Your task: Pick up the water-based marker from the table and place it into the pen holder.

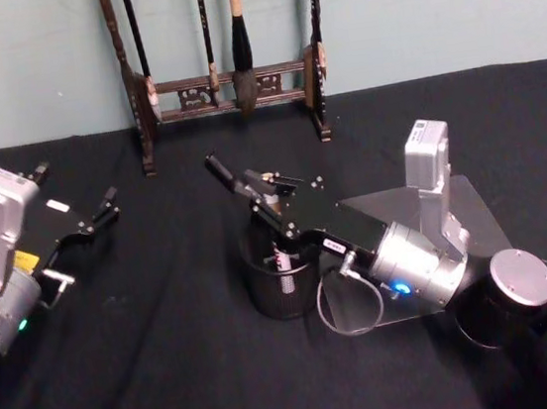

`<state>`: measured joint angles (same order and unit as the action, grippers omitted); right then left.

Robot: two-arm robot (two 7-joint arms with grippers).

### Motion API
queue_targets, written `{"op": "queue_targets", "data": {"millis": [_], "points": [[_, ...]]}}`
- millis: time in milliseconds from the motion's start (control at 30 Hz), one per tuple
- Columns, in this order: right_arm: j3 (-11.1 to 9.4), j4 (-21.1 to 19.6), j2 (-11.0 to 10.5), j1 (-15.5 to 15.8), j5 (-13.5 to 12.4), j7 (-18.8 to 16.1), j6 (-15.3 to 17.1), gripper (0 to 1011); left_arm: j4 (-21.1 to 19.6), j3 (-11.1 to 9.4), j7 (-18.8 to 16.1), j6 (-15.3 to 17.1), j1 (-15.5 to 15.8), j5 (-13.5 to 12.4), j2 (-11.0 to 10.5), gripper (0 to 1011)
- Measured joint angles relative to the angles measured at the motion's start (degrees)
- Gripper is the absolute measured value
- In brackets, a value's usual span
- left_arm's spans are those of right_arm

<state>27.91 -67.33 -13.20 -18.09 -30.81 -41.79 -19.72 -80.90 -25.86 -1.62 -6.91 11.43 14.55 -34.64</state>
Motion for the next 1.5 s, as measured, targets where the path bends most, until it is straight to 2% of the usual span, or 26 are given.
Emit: {"op": "queue_targets", "data": {"millis": [267,700,1000,1033,1100,1133,1200,1367,1500], "points": [[0.6,0.48,0.11,-0.05,1.3,0.97,-0.06,214,0.0,0.0,0.0,0.0,0.0,0.0,0.0,1001],[0.5,0.47,0.07,0.0,1.08,0.85,-0.01,215,0.0,0.0,0.0,0.0,0.0,0.0,0.0,1001],[0.46,0.42,0.07,0.03,0.98,0.75,0.03,451,0.0,0.0,0.0,0.0,0.0,0.0,0.0,1001],[0.45,0.42,0.07,0.03,0.98,0.75,0.04,522,0.0,0.0,0.0,0.0,0.0,0.0,0.0,1001],[0.45,0.41,0.07,0.03,0.96,0.73,0.05,562,0.0,0.0,0.0,0.0,0.0,0.0,0.0,1001],[0.44,0.4,0.07,0.03,0.96,0.73,0.05,622,0.0,0.0,0.0,0.0,0.0,0.0,0.0,1001],[0.43,0.39,0.07,0.03,0.95,0.72,0.06,654,0.0,0.0,0.0,0.0,0.0,0.0,0.0,1001],[0.43,0.37,0.07,0.03,0.91,0.69,0.08,836,0.0,0.0,0.0,0.0,0.0,0.0,0.0,1001],[0.42,0.37,0.07,0.03,0.9,0.68,0.08,917,0.0,0.0,0.0,0.0,0.0,0.0,0.0,1001]]}}
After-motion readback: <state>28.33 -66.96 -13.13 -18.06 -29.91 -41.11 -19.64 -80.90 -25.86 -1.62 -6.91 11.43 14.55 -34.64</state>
